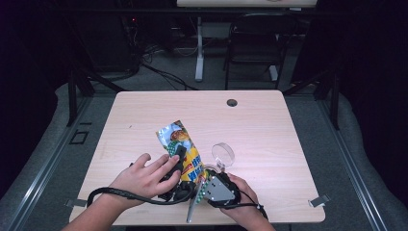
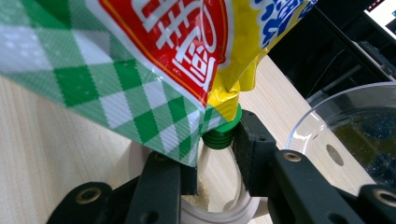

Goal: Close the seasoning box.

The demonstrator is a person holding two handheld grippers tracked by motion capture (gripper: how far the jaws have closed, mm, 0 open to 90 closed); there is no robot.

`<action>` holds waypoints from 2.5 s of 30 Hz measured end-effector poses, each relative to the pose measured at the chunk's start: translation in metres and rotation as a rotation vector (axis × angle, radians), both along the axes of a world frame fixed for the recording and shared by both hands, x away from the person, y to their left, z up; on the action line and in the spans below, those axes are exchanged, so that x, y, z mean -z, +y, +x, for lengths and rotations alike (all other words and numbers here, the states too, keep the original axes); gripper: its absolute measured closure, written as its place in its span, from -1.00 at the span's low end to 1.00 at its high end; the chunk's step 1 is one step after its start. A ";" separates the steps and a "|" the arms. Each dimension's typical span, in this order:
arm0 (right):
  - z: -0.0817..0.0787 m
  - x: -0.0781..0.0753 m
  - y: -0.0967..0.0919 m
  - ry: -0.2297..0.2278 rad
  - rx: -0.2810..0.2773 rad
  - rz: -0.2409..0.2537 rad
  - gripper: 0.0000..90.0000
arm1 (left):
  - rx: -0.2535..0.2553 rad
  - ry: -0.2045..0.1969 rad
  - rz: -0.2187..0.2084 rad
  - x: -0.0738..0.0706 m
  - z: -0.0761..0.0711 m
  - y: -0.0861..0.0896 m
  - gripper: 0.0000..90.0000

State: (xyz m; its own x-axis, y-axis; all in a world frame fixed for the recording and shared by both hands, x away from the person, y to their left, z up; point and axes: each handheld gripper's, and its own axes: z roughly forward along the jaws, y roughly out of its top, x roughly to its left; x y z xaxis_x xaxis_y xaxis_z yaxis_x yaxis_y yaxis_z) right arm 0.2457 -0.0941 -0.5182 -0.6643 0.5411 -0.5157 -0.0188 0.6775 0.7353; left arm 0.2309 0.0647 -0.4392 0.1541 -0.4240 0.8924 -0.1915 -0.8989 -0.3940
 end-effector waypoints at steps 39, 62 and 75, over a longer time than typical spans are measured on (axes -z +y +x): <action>-0.001 -0.001 0.001 -0.003 -0.006 -0.008 0.59 | 0.004 0.004 0.003 -0.004 -0.002 -0.001 0.64; 0.002 0.000 0.000 0.004 -0.002 -0.002 0.59 | 0.012 0.014 0.004 -0.002 -0.007 -0.001 0.73; 0.003 0.001 -0.001 0.008 0.002 0.003 0.59 | 0.020 0.030 -0.011 -0.004 -0.010 -0.002 0.85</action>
State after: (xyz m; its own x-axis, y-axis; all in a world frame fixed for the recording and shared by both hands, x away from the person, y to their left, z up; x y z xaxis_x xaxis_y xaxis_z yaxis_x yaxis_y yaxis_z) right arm 0.2485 -0.0948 -0.5188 -0.6671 0.5445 -0.5085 -0.0113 0.6751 0.7377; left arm 0.2211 0.0624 -0.4352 0.1719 -0.4176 0.8922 -0.2213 -0.8989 -0.3781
